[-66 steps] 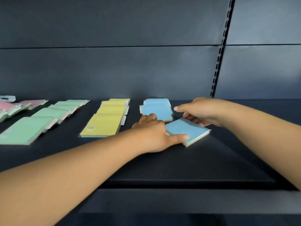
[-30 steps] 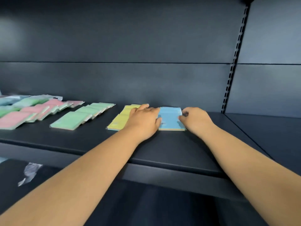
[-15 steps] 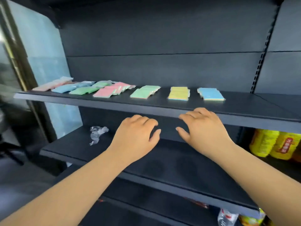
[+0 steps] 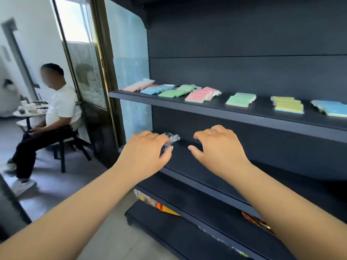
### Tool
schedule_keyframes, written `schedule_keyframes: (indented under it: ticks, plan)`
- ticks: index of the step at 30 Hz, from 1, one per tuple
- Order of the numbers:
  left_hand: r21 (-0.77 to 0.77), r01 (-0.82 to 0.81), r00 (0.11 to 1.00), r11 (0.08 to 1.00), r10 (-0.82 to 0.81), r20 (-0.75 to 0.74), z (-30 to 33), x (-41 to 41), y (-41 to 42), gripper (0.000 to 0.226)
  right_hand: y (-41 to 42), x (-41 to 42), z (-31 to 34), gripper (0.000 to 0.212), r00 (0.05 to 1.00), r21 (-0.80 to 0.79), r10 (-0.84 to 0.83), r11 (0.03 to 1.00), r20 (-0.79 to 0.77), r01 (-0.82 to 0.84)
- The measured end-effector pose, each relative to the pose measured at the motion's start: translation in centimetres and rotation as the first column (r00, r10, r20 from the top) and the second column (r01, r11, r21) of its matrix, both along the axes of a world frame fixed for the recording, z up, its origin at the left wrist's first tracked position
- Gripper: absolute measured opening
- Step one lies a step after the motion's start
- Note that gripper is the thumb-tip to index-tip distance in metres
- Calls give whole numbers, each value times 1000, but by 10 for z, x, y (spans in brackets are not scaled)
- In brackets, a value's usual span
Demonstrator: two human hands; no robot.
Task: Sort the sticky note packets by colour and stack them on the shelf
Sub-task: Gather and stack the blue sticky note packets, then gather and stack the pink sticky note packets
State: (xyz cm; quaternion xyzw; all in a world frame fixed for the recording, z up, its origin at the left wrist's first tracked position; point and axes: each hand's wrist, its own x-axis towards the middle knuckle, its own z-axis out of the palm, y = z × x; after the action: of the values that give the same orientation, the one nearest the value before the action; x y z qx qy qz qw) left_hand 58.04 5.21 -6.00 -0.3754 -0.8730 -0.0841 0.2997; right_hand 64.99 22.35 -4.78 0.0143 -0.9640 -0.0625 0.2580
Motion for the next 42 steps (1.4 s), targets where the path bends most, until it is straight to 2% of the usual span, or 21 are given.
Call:
schedule_keyframes:
  ticks: [3, 9, 12, 21, 27, 32, 36, 38, 42]
  plan:
    - [41, -1, 1000, 999, 1, -4, 4, -33, -2, 54, -4, -38, 2, 41, 1000, 7, 22, 1000, -12, -22]
    - [85, 7, 1000, 996, -7, 0, 13, -146, 1, 38, 10, -147, 17, 44, 999, 22, -16, 1000, -35, 16]
    - [104, -22, 1000, 994, 21, 7, 27, -212, 5, 39, 21, -209, 35, 45, 995, 10, -64, 998, -78, 65]
    - [260, -139, 967, 956, 75, 245, 45, -380, -11, 32, 12, -374, 69, 42, 998, -48, -49, 998, -29, 48]
    - [346, -147, 925, 927, 4, 380, 49, -487, -34, 26, -11, -458, 78, 42, 996, -54, -90, 995, -17, 89]
    - [356, -53, 895, 933, -113, 431, 57, -588, -48, 26, -33, -525, 84, 44, 969, -72, -245, 967, -13, 244]
    - [249, 91, 837, 964, -210, 506, 57, -654, -48, 36, -53, -579, 89, 42, 919, -161, -387, 905, 73, 394]
    - [183, 160, 794, 970, -237, 560, 56, -680, -46, 43, -60, -604, 93, 40, 887, -208, -444, 862, 128, 462]
    - [239, 220, 671, 946, -324, 666, 59, -723, -38, 49, -63, -646, 96, 38, 846, -308, -500, 787, 186, 534]
